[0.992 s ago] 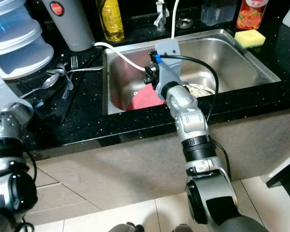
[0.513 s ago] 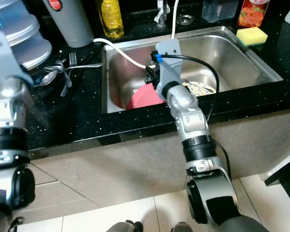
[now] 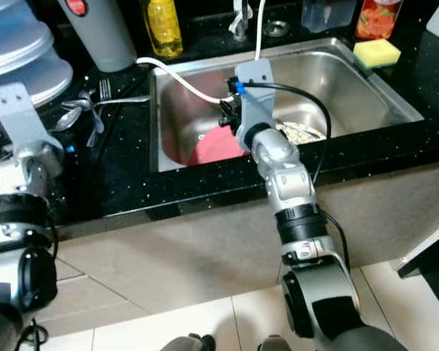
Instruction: Kitchen organization
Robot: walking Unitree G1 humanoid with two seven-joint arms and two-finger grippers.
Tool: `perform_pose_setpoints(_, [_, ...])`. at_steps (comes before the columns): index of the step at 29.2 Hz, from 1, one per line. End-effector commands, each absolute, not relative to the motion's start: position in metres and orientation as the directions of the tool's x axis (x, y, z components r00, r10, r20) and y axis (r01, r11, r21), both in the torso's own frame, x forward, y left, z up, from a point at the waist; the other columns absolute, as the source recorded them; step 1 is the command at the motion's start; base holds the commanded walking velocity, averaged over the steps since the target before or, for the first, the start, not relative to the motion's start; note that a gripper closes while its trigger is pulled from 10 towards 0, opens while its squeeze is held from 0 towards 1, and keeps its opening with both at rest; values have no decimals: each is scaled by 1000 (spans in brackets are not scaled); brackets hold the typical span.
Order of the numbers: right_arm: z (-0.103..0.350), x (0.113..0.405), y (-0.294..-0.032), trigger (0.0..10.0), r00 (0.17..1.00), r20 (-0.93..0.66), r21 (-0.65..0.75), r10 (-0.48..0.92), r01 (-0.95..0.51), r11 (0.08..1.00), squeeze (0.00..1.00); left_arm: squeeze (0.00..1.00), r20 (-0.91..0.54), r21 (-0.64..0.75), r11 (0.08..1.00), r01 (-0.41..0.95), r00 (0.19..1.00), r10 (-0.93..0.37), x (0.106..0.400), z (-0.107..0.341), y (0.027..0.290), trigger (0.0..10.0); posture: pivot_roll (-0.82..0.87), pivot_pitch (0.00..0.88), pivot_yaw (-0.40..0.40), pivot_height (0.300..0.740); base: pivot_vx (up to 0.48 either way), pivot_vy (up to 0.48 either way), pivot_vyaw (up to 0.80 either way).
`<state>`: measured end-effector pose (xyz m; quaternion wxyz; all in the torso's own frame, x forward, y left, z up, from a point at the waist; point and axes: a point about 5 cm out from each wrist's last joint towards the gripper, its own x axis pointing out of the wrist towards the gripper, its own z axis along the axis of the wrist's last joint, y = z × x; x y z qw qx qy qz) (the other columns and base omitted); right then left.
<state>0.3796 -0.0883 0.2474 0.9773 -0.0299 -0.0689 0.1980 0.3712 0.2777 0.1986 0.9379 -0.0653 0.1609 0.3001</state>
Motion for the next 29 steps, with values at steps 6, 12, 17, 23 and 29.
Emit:
perform_pose_setpoints(6, [247, 379, -84, 10000, 906, 124, -80, 403, -396, 915, 0, 0, -561, -27, 793, -608, 666, 492, 358, 150, 276, 10000, 133, 78, 80, 740, 0, 0, 0])
perform_pose_setpoints(12, [246, 379, -84, 10000, 907, 121, -79, 403, -395, 915, 0, 0, -633, -53, 792, -608, 634, 445, 353, 134, 273, 0, 134, 86, 80, 740, 0, 0, 0])
perform_pose_setpoints(17, [246, 379, -84, 10000, 907, 120, -79, 404, -397, 915, 0, 0, -642, -107, 779, -618, 641, 420, 354, 134, 271, 0, 134, 87, 78, 740, 0, 0, 0])
perform_pose_setpoints(23, [247, 379, -84, 10000, 906, 122, -79, 406, -398, 914, 0, 0, -638, -127, 771, -624, 647, 417, 354, 136, 272, 0, 135, 86, 75, 740, 0, 0, 0])
perform_pose_setpoints(29, [247, 379, -84, 10000, 906, 121, -80, 406, -399, 913, 0, 0, -352, -52, 811, -583, 771, 531, 366, 185, 278, 6667, 135, 88, 72, 740, 0, 0, 0])
